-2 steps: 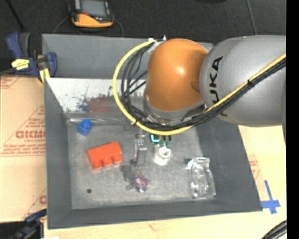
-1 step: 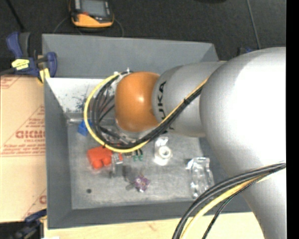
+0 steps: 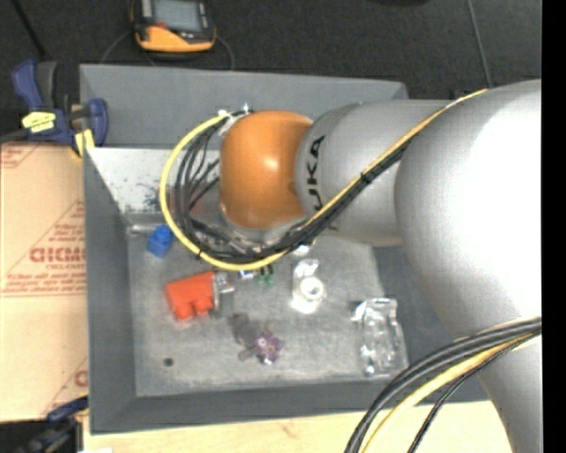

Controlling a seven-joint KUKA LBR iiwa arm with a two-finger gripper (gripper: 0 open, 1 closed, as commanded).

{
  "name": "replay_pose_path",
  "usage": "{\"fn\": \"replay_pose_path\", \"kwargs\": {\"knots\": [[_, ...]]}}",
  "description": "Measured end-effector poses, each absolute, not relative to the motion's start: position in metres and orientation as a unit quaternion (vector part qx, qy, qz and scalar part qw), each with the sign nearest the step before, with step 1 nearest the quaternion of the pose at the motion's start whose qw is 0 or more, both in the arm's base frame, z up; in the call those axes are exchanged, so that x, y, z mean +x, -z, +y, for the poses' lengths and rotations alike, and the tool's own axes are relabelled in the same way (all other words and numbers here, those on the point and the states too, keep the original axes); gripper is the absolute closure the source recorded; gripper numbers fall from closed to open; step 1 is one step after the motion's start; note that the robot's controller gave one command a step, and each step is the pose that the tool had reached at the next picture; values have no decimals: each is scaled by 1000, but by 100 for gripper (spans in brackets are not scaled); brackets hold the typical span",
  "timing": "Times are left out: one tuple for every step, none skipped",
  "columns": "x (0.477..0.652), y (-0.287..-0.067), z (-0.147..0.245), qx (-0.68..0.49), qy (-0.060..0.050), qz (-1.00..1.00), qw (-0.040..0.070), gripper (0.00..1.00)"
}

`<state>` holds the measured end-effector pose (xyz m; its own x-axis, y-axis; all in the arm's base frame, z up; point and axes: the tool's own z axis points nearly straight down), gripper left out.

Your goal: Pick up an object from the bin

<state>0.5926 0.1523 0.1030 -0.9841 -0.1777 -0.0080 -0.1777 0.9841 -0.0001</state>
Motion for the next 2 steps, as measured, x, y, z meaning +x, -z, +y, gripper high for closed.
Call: {"fn": "replay_pose_path", "kwargs": {"knots": [[591, -101, 140, -78, 0, 997, 1, 0], [580, -69, 144, -35, 0, 999, 0, 0]]}}
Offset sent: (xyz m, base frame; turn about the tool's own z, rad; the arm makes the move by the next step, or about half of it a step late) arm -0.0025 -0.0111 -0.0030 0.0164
